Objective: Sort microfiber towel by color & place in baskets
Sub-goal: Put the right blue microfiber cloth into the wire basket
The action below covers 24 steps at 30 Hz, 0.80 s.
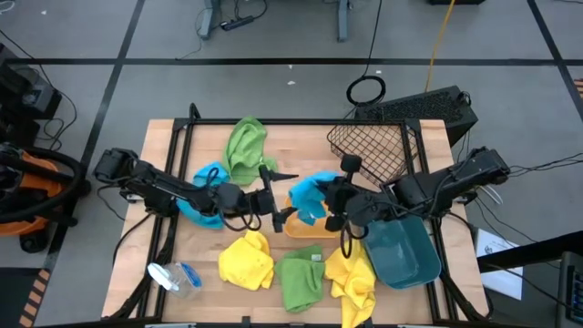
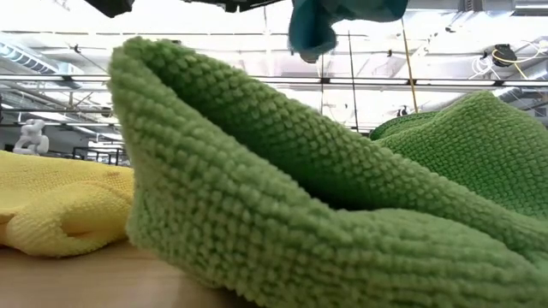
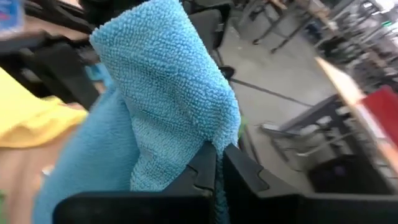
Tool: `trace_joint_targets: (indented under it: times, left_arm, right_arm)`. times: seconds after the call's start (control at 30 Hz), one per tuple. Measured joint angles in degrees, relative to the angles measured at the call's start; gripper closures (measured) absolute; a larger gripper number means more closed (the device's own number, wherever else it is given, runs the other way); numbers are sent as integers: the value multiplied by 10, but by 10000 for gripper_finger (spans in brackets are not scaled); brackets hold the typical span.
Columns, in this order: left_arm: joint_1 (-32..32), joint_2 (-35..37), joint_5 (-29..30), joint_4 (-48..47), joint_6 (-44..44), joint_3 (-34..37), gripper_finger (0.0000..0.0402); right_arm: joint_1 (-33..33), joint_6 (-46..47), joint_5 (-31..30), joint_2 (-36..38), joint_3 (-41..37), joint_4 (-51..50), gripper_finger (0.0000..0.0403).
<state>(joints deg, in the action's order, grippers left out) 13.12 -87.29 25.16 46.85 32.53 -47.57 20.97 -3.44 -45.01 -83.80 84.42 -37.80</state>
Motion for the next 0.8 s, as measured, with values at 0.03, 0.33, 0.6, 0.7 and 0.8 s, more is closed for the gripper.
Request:
trace_joint_targets:
  times: [0.03,0.33,0.6,0.7,0.8]
  left_arm:
    - [2,-3,-3,10,11,0,24]
    - [22,-10,-47,68,45,0,26]
    - [24,-10,-84,59,59,0,157]
    - [24,-10,-84,53,59,0,243]
    - [24,-10,-84,43,59,0,328]
  right_arm:
    - [-2,8,10,-1,0,0,395]
    - [-4,13,36,-33,0,-1,394]
    - [-4,14,43,-50,-1,3,391]
    - [-4,25,43,-50,-1,2,373]
    - [-3,35,43,-49,-1,-7,338]
